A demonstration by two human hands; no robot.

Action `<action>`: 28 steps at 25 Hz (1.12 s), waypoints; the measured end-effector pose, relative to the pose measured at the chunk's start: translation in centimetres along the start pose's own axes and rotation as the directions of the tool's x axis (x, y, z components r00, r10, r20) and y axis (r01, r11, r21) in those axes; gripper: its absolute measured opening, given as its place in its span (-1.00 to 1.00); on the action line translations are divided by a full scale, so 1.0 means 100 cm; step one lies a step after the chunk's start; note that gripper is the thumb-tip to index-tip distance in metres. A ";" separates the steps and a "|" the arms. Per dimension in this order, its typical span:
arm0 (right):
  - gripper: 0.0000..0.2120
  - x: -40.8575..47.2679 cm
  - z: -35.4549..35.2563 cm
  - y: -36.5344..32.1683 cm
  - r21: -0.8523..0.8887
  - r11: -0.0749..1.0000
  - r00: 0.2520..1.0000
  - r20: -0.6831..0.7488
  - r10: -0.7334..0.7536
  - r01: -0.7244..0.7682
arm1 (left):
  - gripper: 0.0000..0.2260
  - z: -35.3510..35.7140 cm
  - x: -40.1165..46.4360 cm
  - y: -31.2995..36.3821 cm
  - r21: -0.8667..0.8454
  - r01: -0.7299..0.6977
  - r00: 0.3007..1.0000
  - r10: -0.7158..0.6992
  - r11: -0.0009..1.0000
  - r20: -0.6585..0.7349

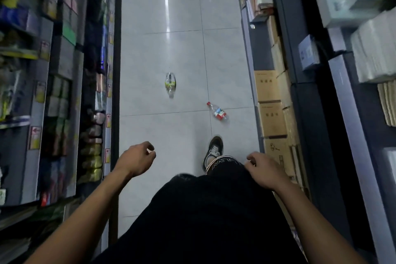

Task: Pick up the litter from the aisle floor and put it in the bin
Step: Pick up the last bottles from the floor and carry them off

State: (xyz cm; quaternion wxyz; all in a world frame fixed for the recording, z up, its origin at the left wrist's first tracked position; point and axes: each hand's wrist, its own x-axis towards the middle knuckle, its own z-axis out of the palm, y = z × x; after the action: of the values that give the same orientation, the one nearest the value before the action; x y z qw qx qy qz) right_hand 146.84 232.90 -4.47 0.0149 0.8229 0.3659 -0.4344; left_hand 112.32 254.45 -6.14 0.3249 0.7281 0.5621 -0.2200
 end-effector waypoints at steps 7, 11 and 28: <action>-0.57 0.121 -0.115 -0.074 -0.098 0.984 0.987 0.059 -0.147 0.152 | -0.69 -0.037 0.032 0.026 -0.151 0.139 0.988 -0.127 0.979 0.091; -0.57 0.180 -0.143 -0.119 -0.151 0.975 0.986 0.077 -0.151 0.161 | -0.74 -0.067 0.079 0.017 -0.163 0.185 0.980 -0.171 0.969 0.098; -0.74 0.484 0.008 -0.173 0.072 0.992 0.967 0.240 0.086 -0.106 | -0.70 -0.045 0.542 0.064 -0.007 -0.006 0.957 0.008 1.000 0.288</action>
State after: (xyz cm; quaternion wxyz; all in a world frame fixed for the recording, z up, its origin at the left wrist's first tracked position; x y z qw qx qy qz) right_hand 152.76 273.82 -35.02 0.0446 0.7821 0.3024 -0.5430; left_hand 132.98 293.29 -38.77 0.4062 0.6893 0.5067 -0.3211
